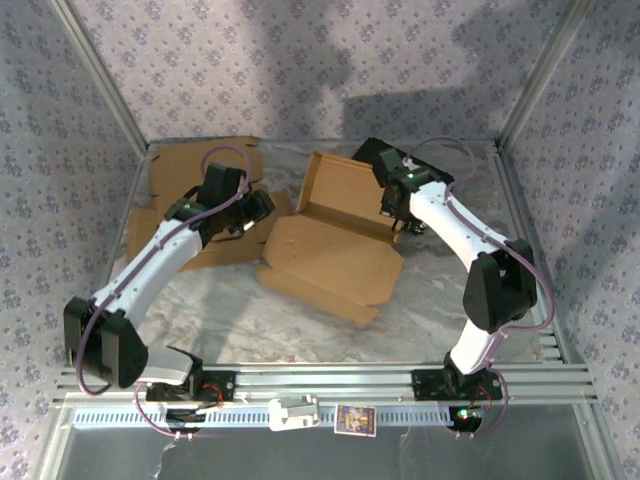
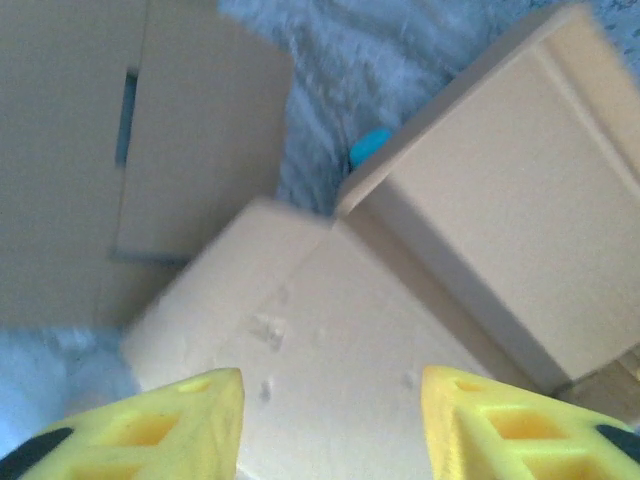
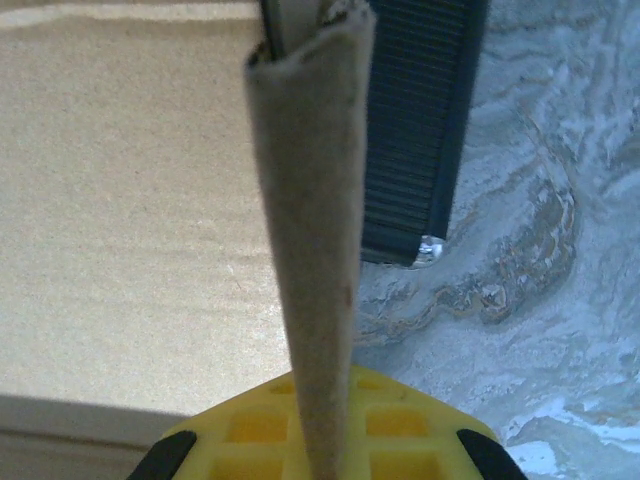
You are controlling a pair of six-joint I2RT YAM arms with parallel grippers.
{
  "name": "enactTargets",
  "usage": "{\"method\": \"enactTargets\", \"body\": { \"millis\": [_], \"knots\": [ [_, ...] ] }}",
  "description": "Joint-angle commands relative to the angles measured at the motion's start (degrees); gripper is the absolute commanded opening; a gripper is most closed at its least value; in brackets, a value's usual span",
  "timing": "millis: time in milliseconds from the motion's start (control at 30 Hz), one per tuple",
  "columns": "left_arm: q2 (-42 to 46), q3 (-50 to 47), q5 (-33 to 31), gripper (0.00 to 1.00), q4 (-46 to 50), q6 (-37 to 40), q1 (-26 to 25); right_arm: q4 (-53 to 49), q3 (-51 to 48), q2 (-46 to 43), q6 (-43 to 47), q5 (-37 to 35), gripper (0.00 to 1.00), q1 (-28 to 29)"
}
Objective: Fold the paper box
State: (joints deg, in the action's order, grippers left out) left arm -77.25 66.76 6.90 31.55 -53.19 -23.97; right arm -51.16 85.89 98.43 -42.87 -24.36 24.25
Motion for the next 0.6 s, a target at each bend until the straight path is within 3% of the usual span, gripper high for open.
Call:
{"method": "enactTargets", "body": {
  "millis": [0,233,367,567],
  "knots": [
    [3.08,-6.7,6.84,0.53,2.02,-12.78,-0.98,-0.32,-1.1,-2.04,-7.53,4.22,0.0,-1.99],
    [10.19,-20.57,8.91,0.7,-10.4,-27.0,-5.96,-2.25,-1.34,-2.11,-11.8,6.45,0.0,-4.24],
    [10.12,-24.36,7.32,0.71,-19.19,-28.63,-8.31,-2.31,-1.51,-2.0,-12.75,8.33,0.0,-5.12],
    [4.23,-24.29,6.51,0.7,-24.21,-27.45,-11.12,-2.63,-1.51,-1.91,-13.3,9.64,0.0,-5.52]
  ]
}}
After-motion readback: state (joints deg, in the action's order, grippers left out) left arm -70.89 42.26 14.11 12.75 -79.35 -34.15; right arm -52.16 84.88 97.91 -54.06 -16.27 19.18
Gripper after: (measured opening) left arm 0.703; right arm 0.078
